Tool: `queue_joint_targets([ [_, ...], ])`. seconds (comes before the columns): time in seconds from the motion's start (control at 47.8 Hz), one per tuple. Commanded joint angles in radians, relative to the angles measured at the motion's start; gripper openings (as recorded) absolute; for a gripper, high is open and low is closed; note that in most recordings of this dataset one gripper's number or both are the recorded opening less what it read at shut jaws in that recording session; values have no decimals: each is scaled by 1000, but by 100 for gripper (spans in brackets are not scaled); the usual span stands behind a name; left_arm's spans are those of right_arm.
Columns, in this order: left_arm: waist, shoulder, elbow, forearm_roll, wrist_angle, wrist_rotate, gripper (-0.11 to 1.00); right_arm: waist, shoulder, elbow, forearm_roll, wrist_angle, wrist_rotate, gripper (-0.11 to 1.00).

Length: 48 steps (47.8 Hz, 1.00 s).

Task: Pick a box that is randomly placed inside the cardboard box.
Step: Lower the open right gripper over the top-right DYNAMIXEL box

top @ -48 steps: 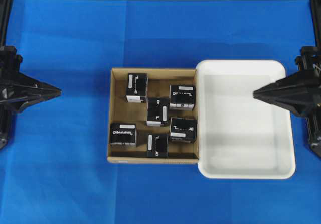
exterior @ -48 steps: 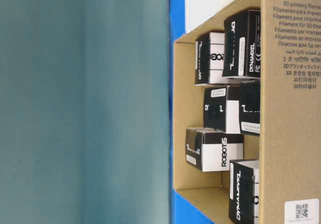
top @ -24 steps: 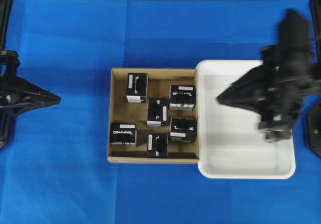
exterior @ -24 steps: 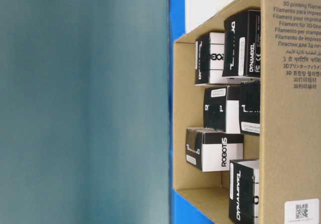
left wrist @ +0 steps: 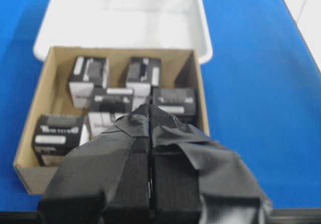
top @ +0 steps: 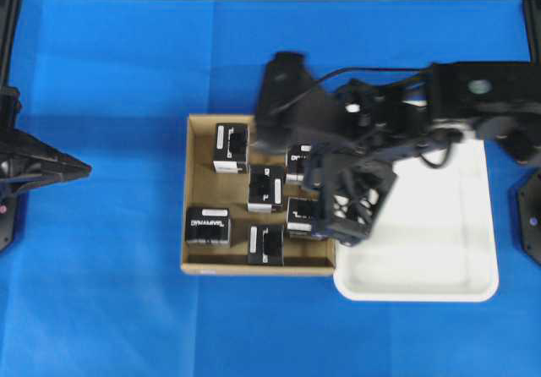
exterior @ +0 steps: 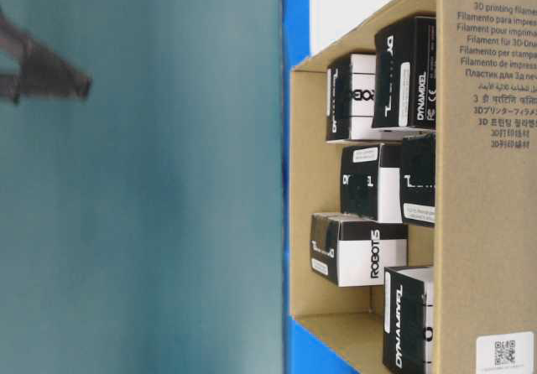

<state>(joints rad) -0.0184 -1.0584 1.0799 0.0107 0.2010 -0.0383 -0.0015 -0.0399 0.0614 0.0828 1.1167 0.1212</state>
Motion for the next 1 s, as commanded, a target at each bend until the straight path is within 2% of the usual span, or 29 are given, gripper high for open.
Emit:
queue_joint_targets([
  [0.0,0,8,-28,3,3,0,-7,2,63,-84,8,48,-31,3],
  [0.105,-2,6,-29,3,0,0,-7,3,143,-170,26,67,-67,3],
  [0.209,0,-5,-31,3,0,0,-7,3,221,-241,57,84,-141,3],
  [0.355,0,-23,-35,3,2,0,-7,-5,305,-311,58,117,-229,3],
  [0.648,3,-21,-32,2,11,2,-7,-17,453,-446,55,140,-250,3],
  [0.794,5,-25,-34,3,11,8,-7,-14,491,-472,54,138,-256,3],
  [0.982,6,-18,-32,5,11,8,-7,-8,515,-463,64,141,-319,8],
])
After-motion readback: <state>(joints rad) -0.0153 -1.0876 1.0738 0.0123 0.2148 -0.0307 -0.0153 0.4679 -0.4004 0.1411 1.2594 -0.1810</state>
